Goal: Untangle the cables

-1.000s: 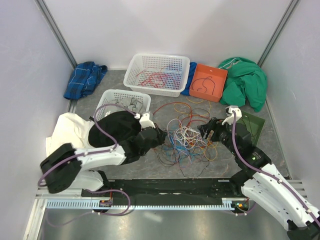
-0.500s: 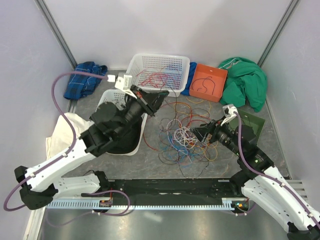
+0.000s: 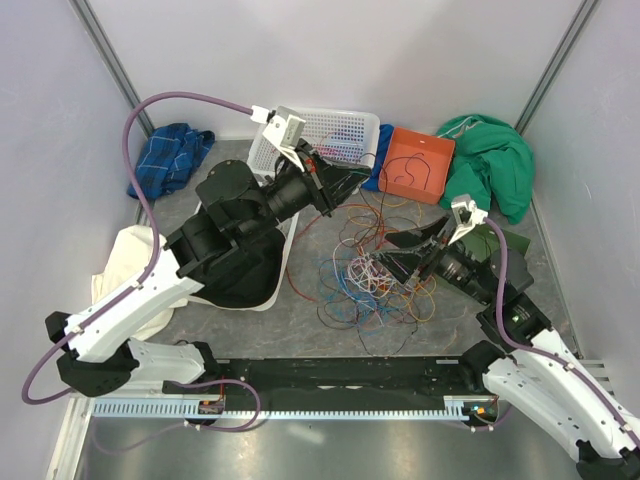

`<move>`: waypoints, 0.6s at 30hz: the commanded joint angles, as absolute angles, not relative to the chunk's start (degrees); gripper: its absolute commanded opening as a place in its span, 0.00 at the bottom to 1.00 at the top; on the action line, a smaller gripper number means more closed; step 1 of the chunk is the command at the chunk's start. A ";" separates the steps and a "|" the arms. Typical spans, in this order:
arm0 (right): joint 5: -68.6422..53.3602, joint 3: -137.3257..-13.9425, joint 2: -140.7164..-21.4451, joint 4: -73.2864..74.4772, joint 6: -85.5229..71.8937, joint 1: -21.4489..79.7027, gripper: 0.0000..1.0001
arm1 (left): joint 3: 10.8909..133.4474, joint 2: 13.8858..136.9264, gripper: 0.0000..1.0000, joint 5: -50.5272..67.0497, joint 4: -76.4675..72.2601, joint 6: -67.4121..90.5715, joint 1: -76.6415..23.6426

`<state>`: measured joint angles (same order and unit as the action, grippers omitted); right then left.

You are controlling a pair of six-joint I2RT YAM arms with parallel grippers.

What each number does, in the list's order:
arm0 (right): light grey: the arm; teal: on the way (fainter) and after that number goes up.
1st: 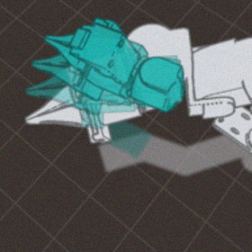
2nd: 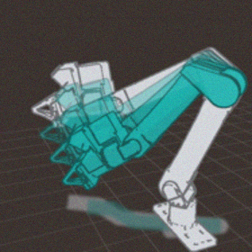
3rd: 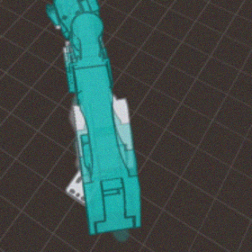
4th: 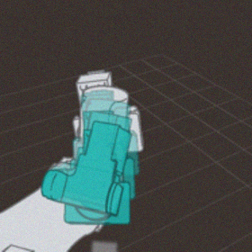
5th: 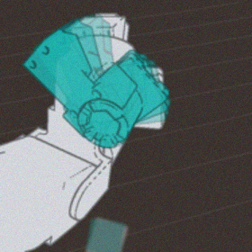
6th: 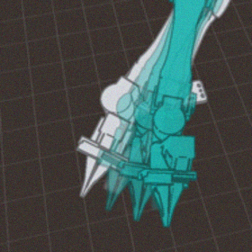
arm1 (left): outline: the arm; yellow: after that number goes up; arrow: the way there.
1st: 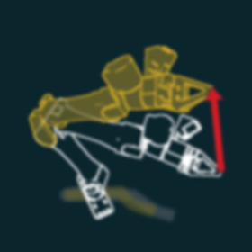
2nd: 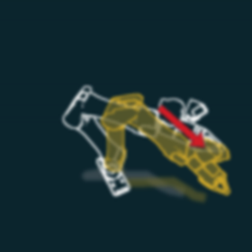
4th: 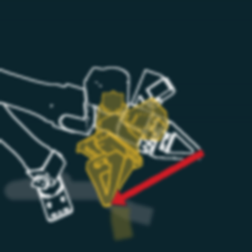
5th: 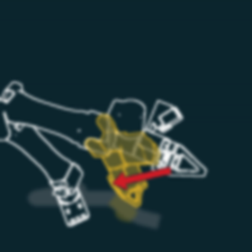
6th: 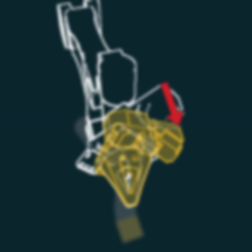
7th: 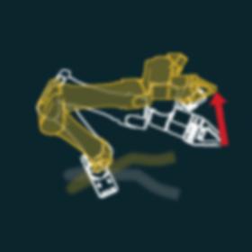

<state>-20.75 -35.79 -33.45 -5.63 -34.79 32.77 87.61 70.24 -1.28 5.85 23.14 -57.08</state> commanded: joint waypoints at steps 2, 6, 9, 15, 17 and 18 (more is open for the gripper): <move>-24.61 -38.23 -34.80 -13.62 -36.12 34.53 0.92 | 90.26 70.66 0.02 0.35 8.17 21.09 -57.30; -23.56 -38.58 -36.47 -14.50 -35.33 35.51 0.94 | 89.65 71.37 0.02 0.79 8.09 22.15 -57.30; -22.24 -38.76 -39.28 -16.34 -34.80 35.95 0.93 | 89.65 71.98 0.02 1.76 8.17 23.20 -57.30; -18.64 -41.13 -46.57 -20.56 -34.02 37.79 0.84 | 88.25 71.90 0.02 2.72 8.00 24.08 -57.39; -18.02 -42.44 -48.77 -21.62 -34.01 38.76 0.78 | 87.54 71.63 0.02 2.20 7.91 24.26 -57.39; -17.58 -42.89 -49.30 -22.49 -33.84 39.28 0.75 | 86.67 71.11 0.02 2.28 7.74 24.26 -57.39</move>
